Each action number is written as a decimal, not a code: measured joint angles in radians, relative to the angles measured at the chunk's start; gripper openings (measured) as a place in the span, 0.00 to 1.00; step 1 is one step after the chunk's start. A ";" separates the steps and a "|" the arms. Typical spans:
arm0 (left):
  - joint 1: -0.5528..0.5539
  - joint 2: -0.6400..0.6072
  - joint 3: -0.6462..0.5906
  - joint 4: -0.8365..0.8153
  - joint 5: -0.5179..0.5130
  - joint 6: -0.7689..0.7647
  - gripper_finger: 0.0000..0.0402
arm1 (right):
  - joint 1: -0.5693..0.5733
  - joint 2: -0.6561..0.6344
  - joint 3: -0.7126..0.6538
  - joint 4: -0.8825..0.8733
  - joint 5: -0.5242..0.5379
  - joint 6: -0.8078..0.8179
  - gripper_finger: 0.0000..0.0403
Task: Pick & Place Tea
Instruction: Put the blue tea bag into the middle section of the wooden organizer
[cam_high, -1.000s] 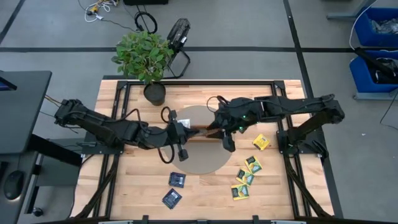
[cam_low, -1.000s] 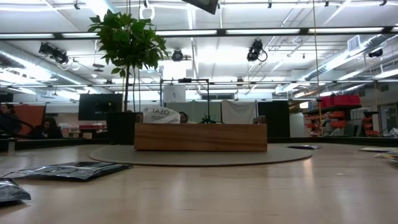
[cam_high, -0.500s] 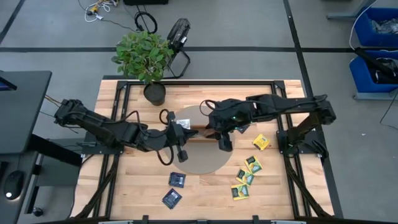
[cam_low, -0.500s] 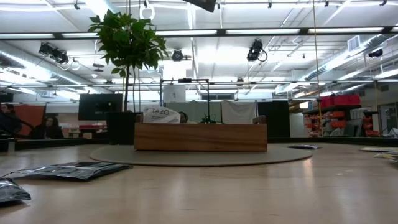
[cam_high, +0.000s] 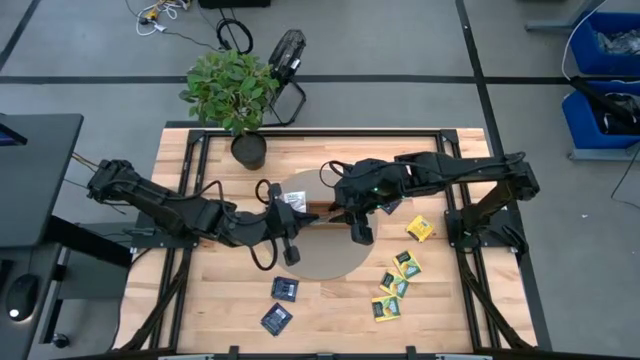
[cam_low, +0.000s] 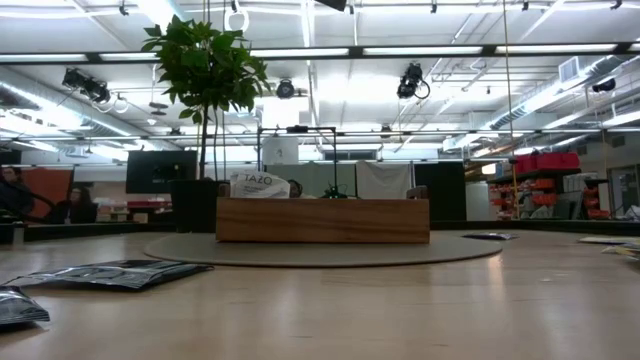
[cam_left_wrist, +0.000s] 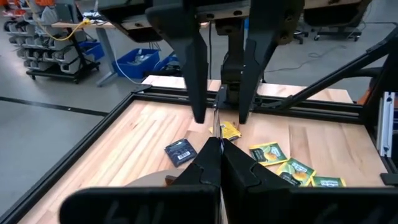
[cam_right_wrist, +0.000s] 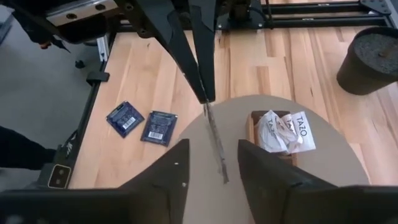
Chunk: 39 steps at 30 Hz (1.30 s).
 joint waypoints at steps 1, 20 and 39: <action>0.000 0.000 0.000 0.000 -0.005 0.001 0.00 | 0.000 0.000 0.000 0.003 0.000 -0.013 0.31; 0.023 0.000 0.001 -0.047 -0.010 -0.137 0.04 | 0.001 0.003 0.000 0.009 0.017 -0.111 0.00; -0.062 -0.017 0.000 -0.399 -0.103 -0.468 0.34 | -0.066 0.058 -0.006 -0.051 -0.030 -0.186 0.00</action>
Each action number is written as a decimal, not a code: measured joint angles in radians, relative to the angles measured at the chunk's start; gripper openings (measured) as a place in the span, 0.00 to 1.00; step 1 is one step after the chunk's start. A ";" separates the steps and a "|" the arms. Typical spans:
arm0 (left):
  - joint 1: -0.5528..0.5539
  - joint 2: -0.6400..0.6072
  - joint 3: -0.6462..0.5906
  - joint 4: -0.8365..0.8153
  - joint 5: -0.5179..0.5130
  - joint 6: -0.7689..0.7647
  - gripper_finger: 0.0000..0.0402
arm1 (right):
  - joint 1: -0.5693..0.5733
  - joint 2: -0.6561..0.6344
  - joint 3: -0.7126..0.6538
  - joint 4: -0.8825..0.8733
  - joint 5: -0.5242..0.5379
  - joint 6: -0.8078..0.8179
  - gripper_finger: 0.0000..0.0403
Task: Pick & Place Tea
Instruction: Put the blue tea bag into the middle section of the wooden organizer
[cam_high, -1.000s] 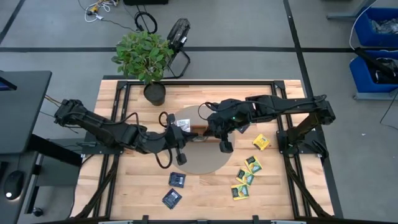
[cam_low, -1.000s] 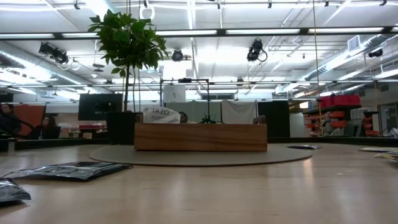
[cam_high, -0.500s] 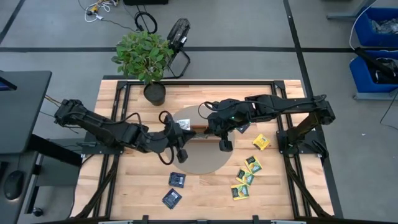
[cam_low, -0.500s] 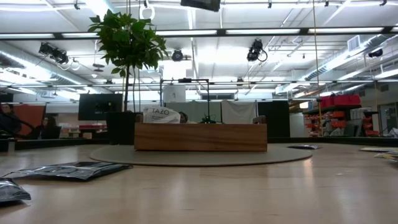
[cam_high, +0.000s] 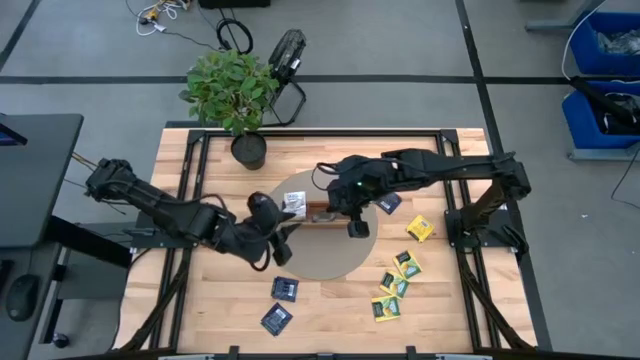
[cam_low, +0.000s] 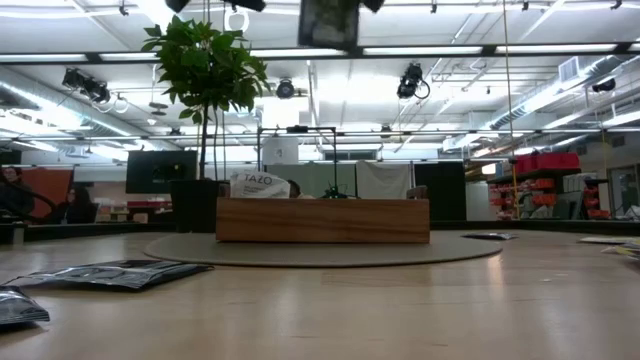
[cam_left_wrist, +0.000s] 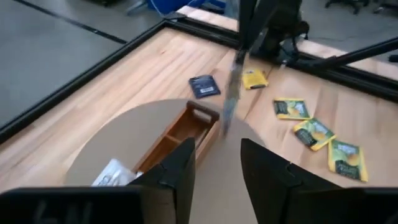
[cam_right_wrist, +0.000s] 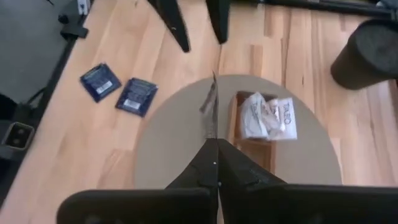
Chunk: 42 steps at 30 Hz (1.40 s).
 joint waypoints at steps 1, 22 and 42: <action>-0.007 -0.002 0.000 -0.025 -0.009 -0.023 0.34 | -0.010 0.009 0.000 -0.002 -0.013 -0.005 0.00; -0.100 -0.033 0.000 -0.274 -0.078 -0.316 0.33 | -0.164 0.202 -0.014 0.061 -0.095 -0.098 0.00; -0.120 -0.033 0.000 -0.323 -0.101 -0.387 0.33 | -0.212 0.189 -0.255 0.273 -0.176 -0.030 0.00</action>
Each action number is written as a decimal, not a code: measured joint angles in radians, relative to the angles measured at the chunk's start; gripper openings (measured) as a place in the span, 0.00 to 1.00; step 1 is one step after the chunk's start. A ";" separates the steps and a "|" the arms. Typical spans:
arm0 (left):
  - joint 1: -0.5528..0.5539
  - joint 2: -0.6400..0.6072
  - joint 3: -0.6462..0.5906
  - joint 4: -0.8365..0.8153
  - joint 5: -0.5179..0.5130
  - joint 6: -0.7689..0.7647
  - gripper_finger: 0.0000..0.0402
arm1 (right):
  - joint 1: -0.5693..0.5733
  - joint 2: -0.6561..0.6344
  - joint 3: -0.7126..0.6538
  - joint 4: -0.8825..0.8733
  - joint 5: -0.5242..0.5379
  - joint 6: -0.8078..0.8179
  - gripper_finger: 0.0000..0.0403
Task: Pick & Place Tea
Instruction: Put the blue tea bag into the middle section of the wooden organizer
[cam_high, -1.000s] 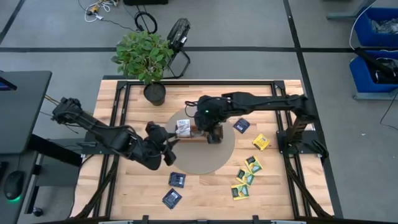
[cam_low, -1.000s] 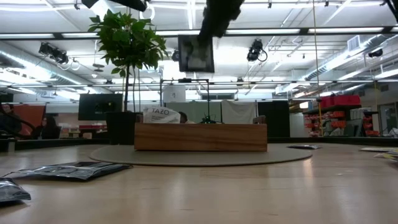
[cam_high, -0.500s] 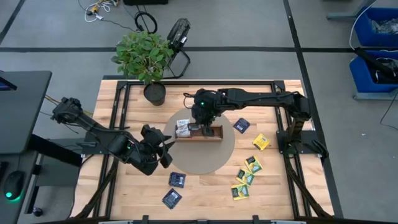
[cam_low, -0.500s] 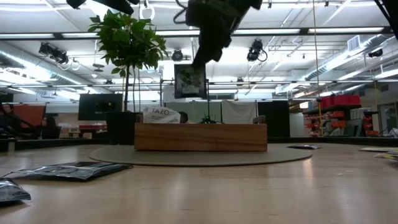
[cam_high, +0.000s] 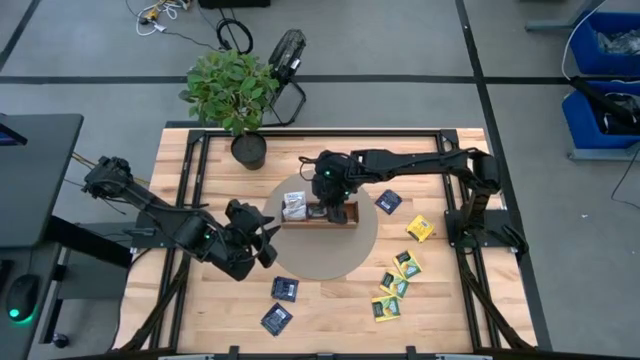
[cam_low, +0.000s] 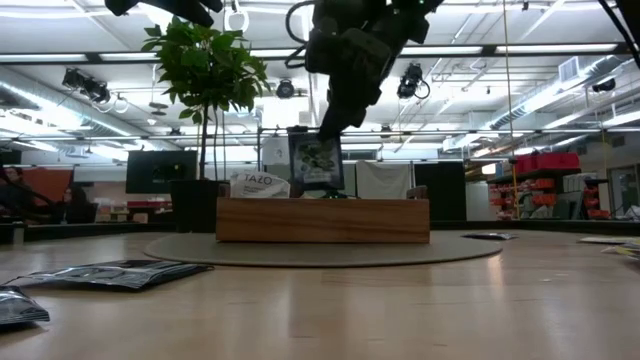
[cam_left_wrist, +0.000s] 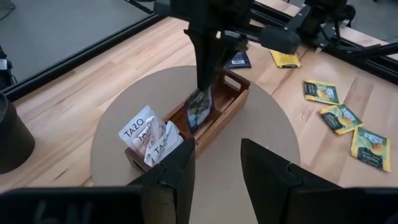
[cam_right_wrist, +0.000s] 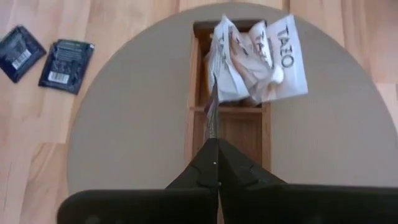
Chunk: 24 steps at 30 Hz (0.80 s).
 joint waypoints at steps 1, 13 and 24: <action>0.000 0.000 0.000 0.000 -0.001 0.000 0.33 | -0.002 0.000 -0.008 0.010 0.005 0.000 0.00; 0.000 0.000 0.000 0.003 -0.003 -0.020 0.33 | -0.038 0.000 -0.113 0.111 0.033 0.037 0.00; 0.000 0.000 0.000 0.004 -0.003 -0.020 0.33 | -0.053 0.000 -0.128 0.158 0.034 0.005 0.00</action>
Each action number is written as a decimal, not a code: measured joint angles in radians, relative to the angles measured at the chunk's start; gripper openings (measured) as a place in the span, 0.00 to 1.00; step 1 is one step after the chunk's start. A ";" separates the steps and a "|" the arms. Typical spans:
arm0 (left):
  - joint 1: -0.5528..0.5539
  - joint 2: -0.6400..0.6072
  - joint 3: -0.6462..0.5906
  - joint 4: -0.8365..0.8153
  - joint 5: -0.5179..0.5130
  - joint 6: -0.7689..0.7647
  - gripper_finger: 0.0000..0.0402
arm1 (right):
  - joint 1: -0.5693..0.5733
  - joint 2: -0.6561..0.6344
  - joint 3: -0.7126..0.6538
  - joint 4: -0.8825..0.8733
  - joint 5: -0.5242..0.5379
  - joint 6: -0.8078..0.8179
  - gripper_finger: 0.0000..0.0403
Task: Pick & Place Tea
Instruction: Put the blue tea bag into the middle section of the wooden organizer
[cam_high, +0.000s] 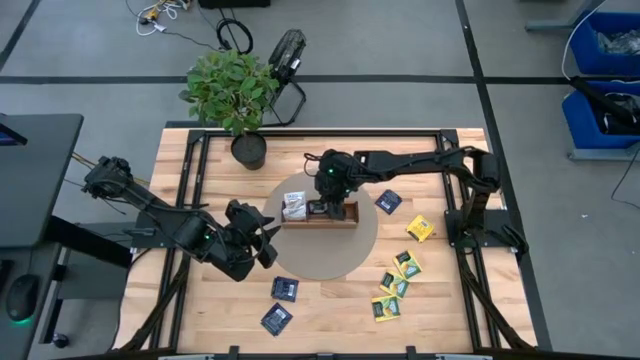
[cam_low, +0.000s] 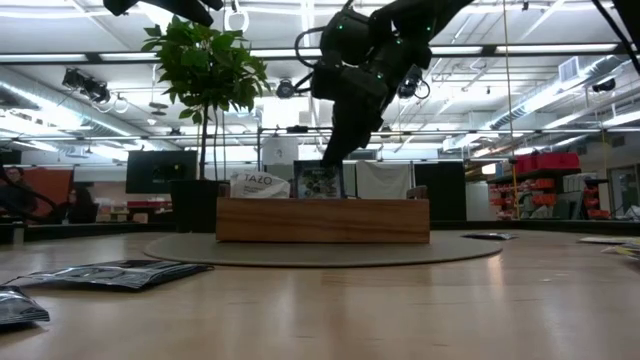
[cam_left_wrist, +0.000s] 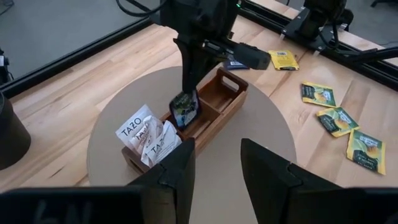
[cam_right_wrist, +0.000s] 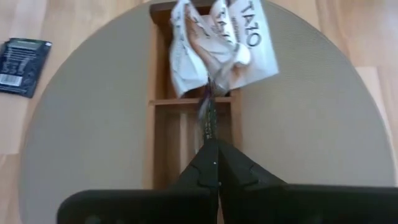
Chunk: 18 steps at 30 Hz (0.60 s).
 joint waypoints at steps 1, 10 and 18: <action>0.000 0.000 0.000 0.001 0.000 0.000 0.33 | -0.003 0.000 0.000 0.000 0.000 -0.006 0.00; 0.000 0.000 0.000 0.012 0.000 -0.006 0.33 | -0.026 0.000 0.000 0.005 0.000 -0.018 0.00; 0.000 0.000 0.000 0.013 -0.005 -0.006 0.33 | -0.026 0.017 0.000 0.004 0.000 -0.026 0.00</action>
